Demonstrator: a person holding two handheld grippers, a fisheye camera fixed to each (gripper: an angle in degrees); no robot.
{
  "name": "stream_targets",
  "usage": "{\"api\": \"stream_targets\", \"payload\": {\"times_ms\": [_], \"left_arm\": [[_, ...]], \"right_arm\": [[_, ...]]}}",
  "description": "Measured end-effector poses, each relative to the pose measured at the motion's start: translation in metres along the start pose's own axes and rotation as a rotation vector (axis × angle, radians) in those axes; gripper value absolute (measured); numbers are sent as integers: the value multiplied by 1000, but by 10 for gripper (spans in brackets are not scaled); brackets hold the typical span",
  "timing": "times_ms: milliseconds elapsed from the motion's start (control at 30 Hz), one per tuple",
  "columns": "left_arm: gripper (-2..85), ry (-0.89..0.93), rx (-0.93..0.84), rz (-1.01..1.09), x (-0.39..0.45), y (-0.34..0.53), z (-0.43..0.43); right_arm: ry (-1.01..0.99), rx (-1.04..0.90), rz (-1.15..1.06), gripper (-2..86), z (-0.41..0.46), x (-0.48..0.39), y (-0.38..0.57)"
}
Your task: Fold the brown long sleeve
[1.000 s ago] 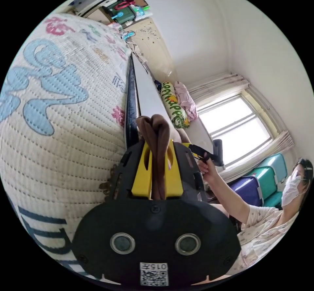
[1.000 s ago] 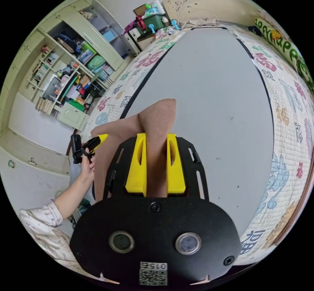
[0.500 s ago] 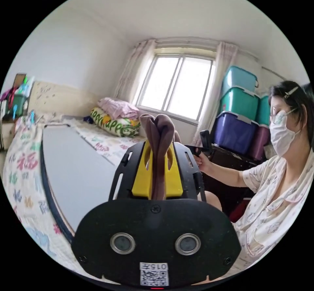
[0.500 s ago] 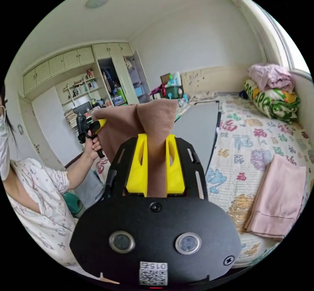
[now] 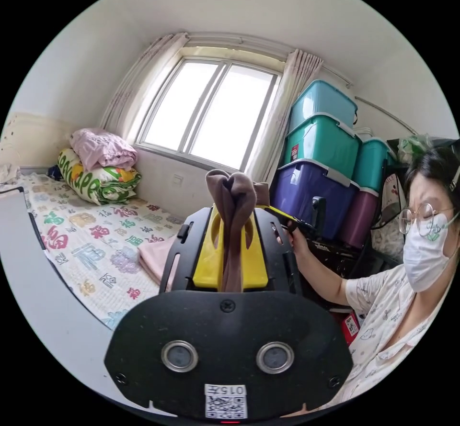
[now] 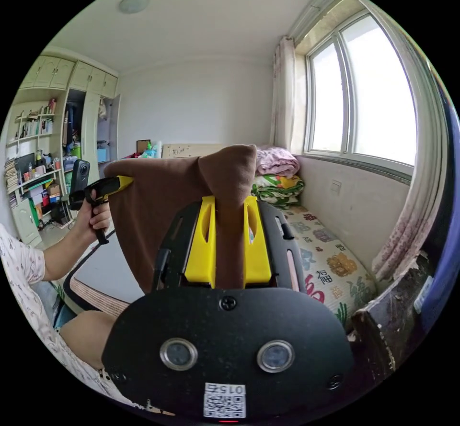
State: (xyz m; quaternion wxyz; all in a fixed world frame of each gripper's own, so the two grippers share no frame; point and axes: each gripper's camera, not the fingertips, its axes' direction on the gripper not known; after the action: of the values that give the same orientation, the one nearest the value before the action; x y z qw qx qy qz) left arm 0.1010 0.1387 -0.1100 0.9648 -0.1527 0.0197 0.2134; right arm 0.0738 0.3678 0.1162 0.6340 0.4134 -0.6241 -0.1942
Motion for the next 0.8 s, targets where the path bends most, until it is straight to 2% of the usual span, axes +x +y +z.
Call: {"api": "stream_targets", "payload": {"times_ms": [200,400,800], "left_arm": [[25,60,-16,-1,-41,54,66],[26,59,-42,-40,-96,94,118],[54,-124,-107,-172,-273,143,213]], "right_arm": [[121,-15,21,89,12,29,-11],[236,-87,59,89,76,55,-28],[296,-259,55,94,274,130,-45]]}}
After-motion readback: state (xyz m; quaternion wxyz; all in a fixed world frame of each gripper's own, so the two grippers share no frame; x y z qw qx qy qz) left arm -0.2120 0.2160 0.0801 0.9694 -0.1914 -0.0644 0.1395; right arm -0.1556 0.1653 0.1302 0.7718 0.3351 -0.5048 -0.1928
